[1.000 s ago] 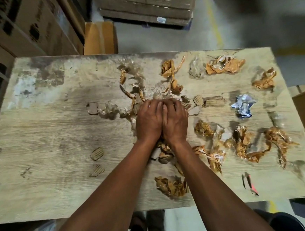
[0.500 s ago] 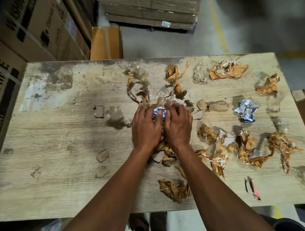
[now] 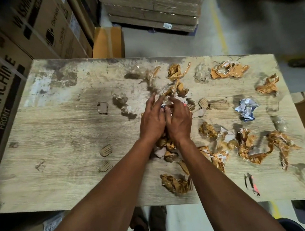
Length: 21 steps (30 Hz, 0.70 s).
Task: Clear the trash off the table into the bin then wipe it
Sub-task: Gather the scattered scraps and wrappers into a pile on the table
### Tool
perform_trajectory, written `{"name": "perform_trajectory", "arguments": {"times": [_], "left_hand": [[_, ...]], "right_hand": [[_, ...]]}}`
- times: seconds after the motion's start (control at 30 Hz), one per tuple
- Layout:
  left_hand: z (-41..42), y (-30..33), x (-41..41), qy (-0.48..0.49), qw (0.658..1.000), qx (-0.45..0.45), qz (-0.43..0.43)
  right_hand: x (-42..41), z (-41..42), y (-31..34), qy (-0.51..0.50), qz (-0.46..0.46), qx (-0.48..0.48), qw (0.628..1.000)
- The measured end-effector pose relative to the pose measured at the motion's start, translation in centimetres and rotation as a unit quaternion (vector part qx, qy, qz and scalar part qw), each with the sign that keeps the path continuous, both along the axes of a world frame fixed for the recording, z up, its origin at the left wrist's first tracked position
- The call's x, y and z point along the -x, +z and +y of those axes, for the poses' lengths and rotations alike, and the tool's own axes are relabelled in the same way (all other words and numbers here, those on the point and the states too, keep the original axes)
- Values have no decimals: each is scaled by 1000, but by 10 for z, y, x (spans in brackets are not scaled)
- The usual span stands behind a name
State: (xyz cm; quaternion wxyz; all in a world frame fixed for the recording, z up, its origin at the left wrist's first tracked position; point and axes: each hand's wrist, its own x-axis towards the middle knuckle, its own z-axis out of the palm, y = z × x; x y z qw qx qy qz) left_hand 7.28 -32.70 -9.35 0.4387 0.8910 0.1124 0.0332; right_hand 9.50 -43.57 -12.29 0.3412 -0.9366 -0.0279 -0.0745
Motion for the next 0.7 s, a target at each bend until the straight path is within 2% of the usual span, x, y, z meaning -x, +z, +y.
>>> {"name": "perform_trajectory", "arguments": {"times": [0.07,0.17,0.33,0.5,0.7], "left_hand": [[7,11,-5,-20,1000,18,14],[18,32,1,1,997,64,43],[35,46,30,48,998,38,9],[50,48,56,135,990,40,1],[74,45,75,178,984,-23,-14]], "right_hand": [[0,1,9,5,8,31,999],[3,3,23,14,2,75,997],[4,12,45,26,25,101,994],[2,18,53,19,2,52,998],[-8,19,75,4,-25,21,999]]}}
